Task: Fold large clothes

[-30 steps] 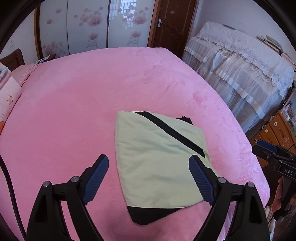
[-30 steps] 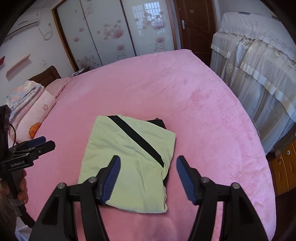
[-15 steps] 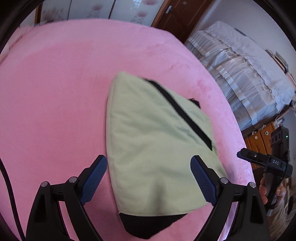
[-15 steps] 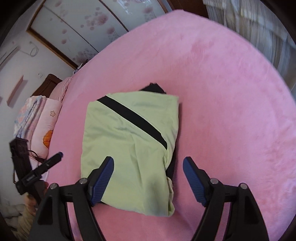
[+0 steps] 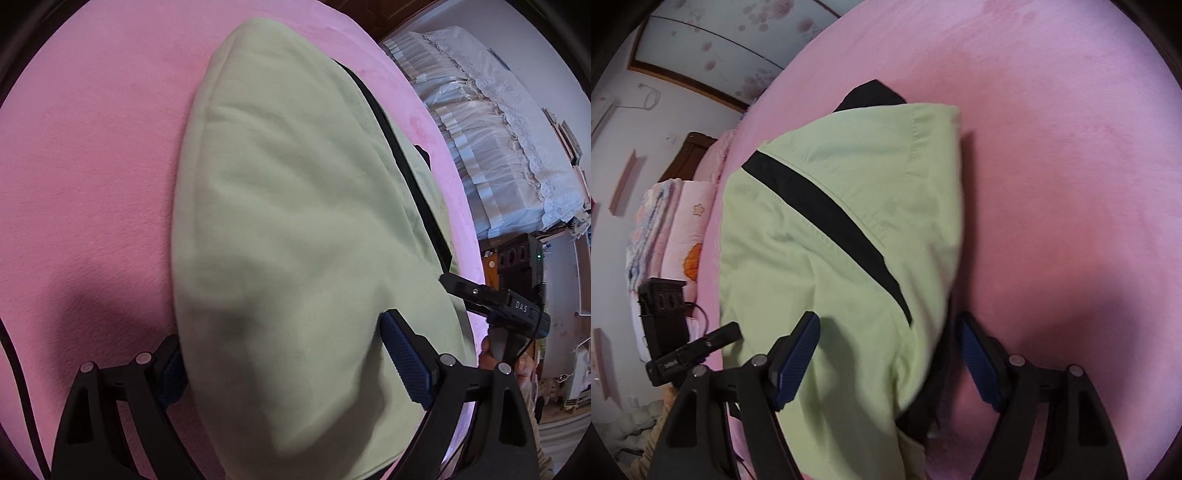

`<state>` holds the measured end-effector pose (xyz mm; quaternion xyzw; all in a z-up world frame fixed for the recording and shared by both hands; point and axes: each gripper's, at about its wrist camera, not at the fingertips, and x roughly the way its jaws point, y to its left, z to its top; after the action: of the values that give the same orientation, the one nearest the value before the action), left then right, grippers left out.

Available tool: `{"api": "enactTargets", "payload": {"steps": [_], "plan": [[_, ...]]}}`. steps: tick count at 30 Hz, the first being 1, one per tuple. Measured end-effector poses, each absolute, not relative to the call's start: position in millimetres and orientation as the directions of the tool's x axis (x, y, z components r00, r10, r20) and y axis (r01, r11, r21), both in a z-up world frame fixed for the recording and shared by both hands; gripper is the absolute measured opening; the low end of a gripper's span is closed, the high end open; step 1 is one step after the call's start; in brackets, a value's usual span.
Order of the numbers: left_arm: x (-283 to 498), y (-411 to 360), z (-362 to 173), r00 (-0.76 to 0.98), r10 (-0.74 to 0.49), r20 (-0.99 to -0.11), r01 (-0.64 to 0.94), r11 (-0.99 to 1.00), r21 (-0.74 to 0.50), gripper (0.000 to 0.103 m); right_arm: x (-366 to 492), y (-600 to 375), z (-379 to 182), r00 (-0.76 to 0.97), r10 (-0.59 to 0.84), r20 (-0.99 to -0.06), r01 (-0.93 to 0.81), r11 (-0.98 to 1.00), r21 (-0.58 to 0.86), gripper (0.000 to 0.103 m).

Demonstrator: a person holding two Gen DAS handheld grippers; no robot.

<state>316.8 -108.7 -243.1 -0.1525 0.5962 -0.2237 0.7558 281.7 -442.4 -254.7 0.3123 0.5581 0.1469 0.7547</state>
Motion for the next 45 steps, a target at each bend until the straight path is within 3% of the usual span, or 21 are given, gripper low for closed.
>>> {"api": "enactTargets", "payload": {"steps": [6,9,10,12,14,15,17,22,31,38,45], "plan": [[330,-115,-253,0.153,-0.548,-0.822,0.132,0.836,-0.532,0.091,303,-430,-273,0.347,0.631,-0.694,0.100,0.710,0.697,0.065],[333,-121,-252,0.160,-0.520,-0.839,0.114,0.854,-0.508,0.090,304,-419,-271,0.361,0.577,-0.733,0.094,0.759,0.644,0.049],[330,-124,-249,0.175,-0.496,-0.850,0.115,0.868,-0.483,0.083,302,-416,-269,0.369,0.561,-0.741,0.094,0.771,0.630,0.045],[322,-133,-241,0.218,-0.439,-0.872,0.151,0.898,-0.414,0.071,296,-411,-262,0.383,0.549,-0.743,0.090,0.778,0.622,0.023],[310,-143,-225,0.269,-0.400,-0.876,0.219,0.911,-0.349,0.050,290,-402,-250,0.399,0.525,-0.752,0.075,0.798,0.598,0.013],[306,-146,-217,0.286,-0.389,-0.876,0.244,0.913,-0.326,0.046,286,-396,-243,0.408,0.503,-0.762,0.065,0.817,0.574,0.011],[296,-150,-201,0.310,-0.382,-0.871,0.288,0.910,-0.297,0.039,277,-378,-224,0.424,0.451,-0.785,0.044,0.856,0.516,0.010],[273,-128,-158,0.330,-0.369,-0.869,0.354,0.902,-0.248,0.038,250,-330,-186,0.431,0.421,-0.798,0.021,0.879,0.476,0.009],[280,-4,-82,0.360,-0.360,-0.861,0.373,0.901,-0.221,0.038,268,-218,-122,0.446,0.524,-0.726,-0.089,0.833,0.547,0.009],[373,113,-51,0.413,-0.279,-0.867,0.369,0.922,-0.121,0.039,372,-110,-102,0.476,0.576,-0.665,-0.171,0.802,0.572,0.009],[494,207,-76,0.457,-0.200,-0.867,0.345,0.938,-0.035,0.040,480,-33,-138,0.520,0.593,-0.615,-0.194,0.783,0.591,0.009]]}}
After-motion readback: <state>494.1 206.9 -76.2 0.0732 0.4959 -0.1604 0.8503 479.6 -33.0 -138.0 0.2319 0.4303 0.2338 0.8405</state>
